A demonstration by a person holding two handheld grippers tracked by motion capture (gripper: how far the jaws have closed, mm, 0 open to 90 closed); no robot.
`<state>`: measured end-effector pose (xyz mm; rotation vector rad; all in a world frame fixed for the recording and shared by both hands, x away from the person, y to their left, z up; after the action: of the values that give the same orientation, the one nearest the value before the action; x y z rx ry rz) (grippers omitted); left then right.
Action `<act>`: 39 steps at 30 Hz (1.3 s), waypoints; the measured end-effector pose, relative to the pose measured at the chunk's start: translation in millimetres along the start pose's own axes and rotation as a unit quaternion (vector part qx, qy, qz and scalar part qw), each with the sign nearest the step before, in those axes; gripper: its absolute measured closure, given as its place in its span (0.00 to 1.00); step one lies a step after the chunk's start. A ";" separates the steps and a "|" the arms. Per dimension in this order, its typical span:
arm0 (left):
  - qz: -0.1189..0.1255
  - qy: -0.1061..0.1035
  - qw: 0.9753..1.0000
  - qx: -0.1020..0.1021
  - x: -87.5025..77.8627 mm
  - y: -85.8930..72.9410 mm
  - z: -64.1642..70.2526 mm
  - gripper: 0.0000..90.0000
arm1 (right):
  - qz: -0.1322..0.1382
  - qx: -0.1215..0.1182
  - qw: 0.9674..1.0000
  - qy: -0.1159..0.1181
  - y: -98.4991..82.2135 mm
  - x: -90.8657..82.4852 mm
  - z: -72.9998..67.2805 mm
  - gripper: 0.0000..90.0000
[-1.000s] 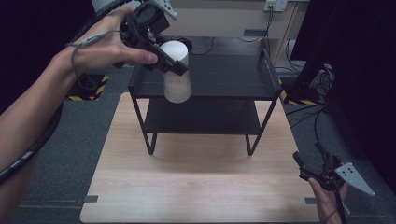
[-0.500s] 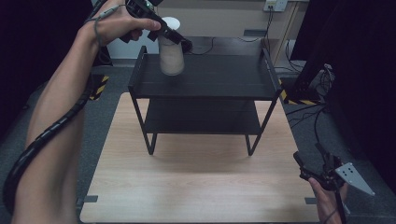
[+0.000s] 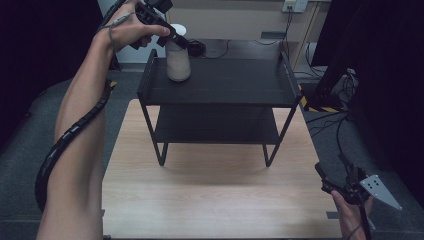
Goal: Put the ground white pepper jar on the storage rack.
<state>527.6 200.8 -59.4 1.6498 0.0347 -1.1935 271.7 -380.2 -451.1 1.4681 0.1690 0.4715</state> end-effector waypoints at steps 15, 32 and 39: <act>0.088 0.006 0.996 0.006 -21.4 -9.7 -2.1 0.10 | -0.003 0.001 1.000 0.001 -0.4 -0.1 -0.9 0.09; 0.117 0.018 0.991 0.058 -119.6 -48.5 29.2 0.02 | -0.002 -0.001 1.000 0.006 0.6 1.3 -3.2 0.09; 0.122 0.010 0.989 0.083 -150.0 -78.1 51.6 0.02 | -0.002 -0.001 1.000 0.007 1.5 1.7 -4.7 0.09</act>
<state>375.1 273.3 -6.8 1.7541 -0.2542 -1.0147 271.1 -375.2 -449.9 1.4622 0.1820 0.4794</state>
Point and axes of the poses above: each handheld gripper's, and its own axes: x roughly forward along the jaws, y roughly out of its top, z roughly to its right, the point moved 9 cm from there along x, roughly forward along the jaws, and after that the axes turned 9 degrees about -x, right-handed, at the moved point
